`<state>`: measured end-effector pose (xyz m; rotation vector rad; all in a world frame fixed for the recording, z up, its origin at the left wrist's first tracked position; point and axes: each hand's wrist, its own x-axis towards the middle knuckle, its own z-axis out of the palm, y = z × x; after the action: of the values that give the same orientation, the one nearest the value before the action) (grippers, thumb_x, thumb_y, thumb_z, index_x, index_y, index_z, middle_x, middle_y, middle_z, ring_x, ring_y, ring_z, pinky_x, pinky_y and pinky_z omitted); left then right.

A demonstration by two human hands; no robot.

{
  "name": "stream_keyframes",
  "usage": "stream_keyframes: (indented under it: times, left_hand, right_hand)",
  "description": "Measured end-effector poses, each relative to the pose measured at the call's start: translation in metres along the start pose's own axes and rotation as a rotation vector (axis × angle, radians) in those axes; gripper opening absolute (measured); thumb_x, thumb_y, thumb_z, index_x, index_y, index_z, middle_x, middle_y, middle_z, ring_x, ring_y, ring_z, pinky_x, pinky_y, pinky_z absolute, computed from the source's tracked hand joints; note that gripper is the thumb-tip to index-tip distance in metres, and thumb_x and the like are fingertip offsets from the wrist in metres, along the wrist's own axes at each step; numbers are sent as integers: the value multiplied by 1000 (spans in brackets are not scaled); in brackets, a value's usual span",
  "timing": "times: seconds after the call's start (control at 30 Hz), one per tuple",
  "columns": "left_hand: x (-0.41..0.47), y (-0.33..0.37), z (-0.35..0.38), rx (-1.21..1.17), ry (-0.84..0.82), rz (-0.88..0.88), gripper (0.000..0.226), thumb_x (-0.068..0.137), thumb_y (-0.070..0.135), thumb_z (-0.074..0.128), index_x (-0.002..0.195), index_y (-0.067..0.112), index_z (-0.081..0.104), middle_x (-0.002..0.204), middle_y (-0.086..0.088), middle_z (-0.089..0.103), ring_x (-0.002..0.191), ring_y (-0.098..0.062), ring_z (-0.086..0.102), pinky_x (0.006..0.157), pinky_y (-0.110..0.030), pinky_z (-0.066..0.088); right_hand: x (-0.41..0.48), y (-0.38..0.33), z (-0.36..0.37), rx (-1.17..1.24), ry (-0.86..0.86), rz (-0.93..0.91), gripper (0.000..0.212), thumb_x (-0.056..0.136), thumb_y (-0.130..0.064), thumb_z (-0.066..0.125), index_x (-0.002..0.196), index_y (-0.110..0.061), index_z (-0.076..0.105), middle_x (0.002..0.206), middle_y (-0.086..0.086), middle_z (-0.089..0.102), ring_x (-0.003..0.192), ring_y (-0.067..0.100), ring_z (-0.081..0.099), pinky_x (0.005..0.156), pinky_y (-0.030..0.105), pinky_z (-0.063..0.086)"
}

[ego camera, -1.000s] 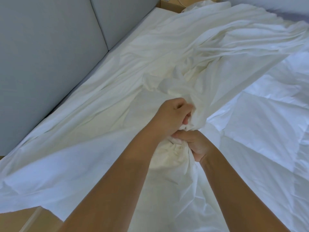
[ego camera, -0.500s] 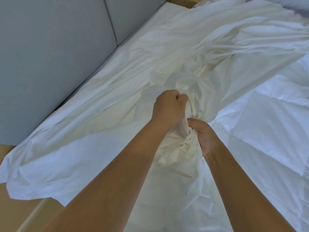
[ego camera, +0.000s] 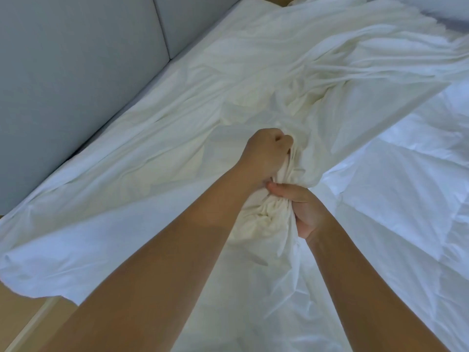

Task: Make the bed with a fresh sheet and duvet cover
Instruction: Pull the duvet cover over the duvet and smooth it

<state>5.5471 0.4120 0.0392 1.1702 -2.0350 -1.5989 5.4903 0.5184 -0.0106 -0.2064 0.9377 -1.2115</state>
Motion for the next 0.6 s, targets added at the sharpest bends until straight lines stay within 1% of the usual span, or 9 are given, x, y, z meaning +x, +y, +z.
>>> stream_keyframes:
  times: [0.07, 0.1, 0.13, 0.2, 0.23, 0.33, 0.43, 0.53, 0.6]
  left_hand:
    - [-12, -20, -13, 6, 21, -61, 35, 98, 23, 42, 75, 6, 62, 77, -7, 63, 76, -23, 58, 76, -33, 46]
    - [-22, -30, -20, 112, 36, -92, 39, 100, 31, 38, 85, 7, 65, 90, -8, 66, 89, -25, 60, 83, -35, 46]
    - [-32, -41, -27, 244, 28, -134, 45, 100, 40, 34, 84, 9, 63, 90, -7, 65, 92, -27, 60, 82, -35, 45]
    - [-50, -59, -37, 427, -42, -289, 57, 93, 59, 32, 69, 13, 56, 74, -4, 60, 81, -27, 59, 71, -33, 41]
    - [-53, -66, -40, 425, -91, -390, 62, 87, 68, 33, 67, 14, 55, 71, -4, 59, 75, -25, 59, 68, -32, 41]
    - [-52, -73, -47, 197, -235, -588, 70, 72, 80, 43, 69, 11, 57, 66, -4, 57, 60, -21, 54, 62, -29, 40]
    - [-37, -69, -41, 49, -288, -630, 64, 75, 75, 50, 66, 11, 53, 57, -4, 47, 51, -18, 42, 55, -28, 34]
    - [-26, -63, -29, 10, -335, -654, 41, 87, 39, 60, 59, 11, 47, 50, -2, 39, 44, -14, 33, 46, -22, 27]
    - [-23, -61, -29, -69, -366, -678, 32, 88, 20, 57, 59, 12, 45, 52, -2, 36, 44, -13, 29, 45, -22, 23]
  right_hand:
    - [-1, 3, 3, 40, 11, -15, 45, 55, -23, 88, 96, -7, 76, 103, 15, 71, 99, 30, 68, 81, 39, 56]
    - [-1, 4, 3, 48, 8, -10, 52, 53, -25, 90, 99, -6, 75, 106, 16, 70, 100, 30, 67, 81, 39, 56]
    - [0, 4, 2, 43, 5, 1, 58, 52, -26, 90, 102, -4, 73, 108, 17, 69, 102, 31, 66, 82, 40, 55]
    - [3, 3, 2, 9, 22, 26, 61, 53, -27, 90, 106, -4, 72, 113, 19, 67, 106, 34, 64, 85, 42, 54]
    - [3, 2, 2, -11, 37, 40, 58, 55, -27, 89, 105, -4, 72, 112, 19, 67, 105, 34, 64, 84, 42, 54]
    - [3, 1, 2, -43, 105, 69, 42, 68, -22, 75, 105, -3, 69, 103, 16, 69, 97, 32, 67, 78, 40, 56]
    - [2, 0, 3, -123, 193, 102, 51, 67, -21, 72, 114, -4, 63, 107, 17, 67, 100, 33, 66, 82, 42, 54]
    - [2, -1, 5, -187, 278, 174, 61, 67, -22, 74, 122, 0, 58, 117, 21, 62, 108, 35, 62, 91, 44, 50]
    - [1, -1, 8, -191, 300, 194, 57, 72, -21, 70, 123, 1, 58, 118, 21, 62, 107, 34, 62, 91, 43, 51]
